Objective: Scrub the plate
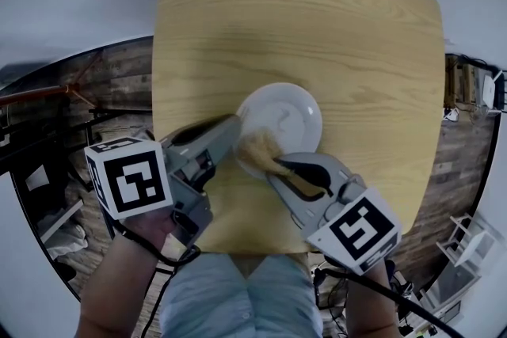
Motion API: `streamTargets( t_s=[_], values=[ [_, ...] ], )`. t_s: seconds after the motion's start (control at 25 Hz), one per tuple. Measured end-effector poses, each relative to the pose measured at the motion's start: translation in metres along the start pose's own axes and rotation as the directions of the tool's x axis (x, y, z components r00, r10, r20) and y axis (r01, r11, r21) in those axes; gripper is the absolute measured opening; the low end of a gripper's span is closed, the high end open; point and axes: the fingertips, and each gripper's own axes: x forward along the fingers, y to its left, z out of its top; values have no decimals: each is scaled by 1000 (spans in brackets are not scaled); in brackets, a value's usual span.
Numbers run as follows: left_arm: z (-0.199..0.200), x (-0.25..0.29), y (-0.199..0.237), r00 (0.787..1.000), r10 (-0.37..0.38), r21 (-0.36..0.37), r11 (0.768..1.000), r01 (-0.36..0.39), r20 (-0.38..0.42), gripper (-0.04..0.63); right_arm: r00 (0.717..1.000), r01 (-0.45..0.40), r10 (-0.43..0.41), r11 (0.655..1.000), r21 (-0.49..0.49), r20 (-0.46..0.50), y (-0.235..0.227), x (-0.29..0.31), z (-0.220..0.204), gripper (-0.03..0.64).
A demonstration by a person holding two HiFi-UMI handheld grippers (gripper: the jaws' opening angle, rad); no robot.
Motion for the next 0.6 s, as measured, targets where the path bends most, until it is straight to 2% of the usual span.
streamTargets(
  t_s=[0.24,0.36,0.48,0.6],
  values=[
    [1,0,-1,1000,2,9,1000,-2,-5,37,998,-12,10,1000,-26,-61,3,-15,-19,48],
    [1,0,-2,1000,3,7,1000,-3,-8,37,999,-2,1,1000,-17,-39,-3,-29,-15,48],
    [1,0,-2,1000,0,9,1000,0,-9,37,998,57,-57,998,-1,-4,-20,-40,-2,48],
    [0,0,-2,1000,-2,11,1000,2,-12,37,991,131,-131,991,-37,6,-43,-39,9,48]
  ],
)
